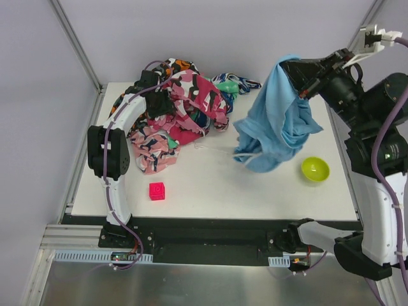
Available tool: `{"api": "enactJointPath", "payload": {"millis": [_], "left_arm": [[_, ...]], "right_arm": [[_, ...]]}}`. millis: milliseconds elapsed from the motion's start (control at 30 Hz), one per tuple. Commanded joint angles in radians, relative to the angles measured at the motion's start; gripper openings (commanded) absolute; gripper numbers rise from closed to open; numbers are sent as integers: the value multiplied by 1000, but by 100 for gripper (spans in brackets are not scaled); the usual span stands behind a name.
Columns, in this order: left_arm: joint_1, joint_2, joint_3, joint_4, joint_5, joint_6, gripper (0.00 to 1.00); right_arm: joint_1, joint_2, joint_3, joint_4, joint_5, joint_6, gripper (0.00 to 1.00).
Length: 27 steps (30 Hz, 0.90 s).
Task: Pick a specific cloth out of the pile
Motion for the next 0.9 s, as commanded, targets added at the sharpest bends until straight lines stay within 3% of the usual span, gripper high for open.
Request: {"api": "enactJointPath", "payload": {"millis": [0, 233, 367, 400, 633, 867], "left_arm": [[14, -44, -13, -78, -37, -15, 61], [-4, -210, -107, -78, 39, -13, 71], [-29, -319, -151, -76, 35, -7, 89], [-35, -348, -162, -78, 31, -6, 99], [-88, -526, -219, -78, -24, -1, 99], [-179, -679, -278, -78, -145, 6, 99]], "right_arm": [[-25, -46, -62, -26, -9, -45, 1], [-34, -125, -215, -69, -41, -56, 1], [-34, -153, -270, -79, -58, -50, 1], [-34, -161, -284, -79, -58, -45, 1], [-36, -230, -430, -75, -18, -24, 1], [-34, -369, -599, -89, 166, -12, 1]]}}
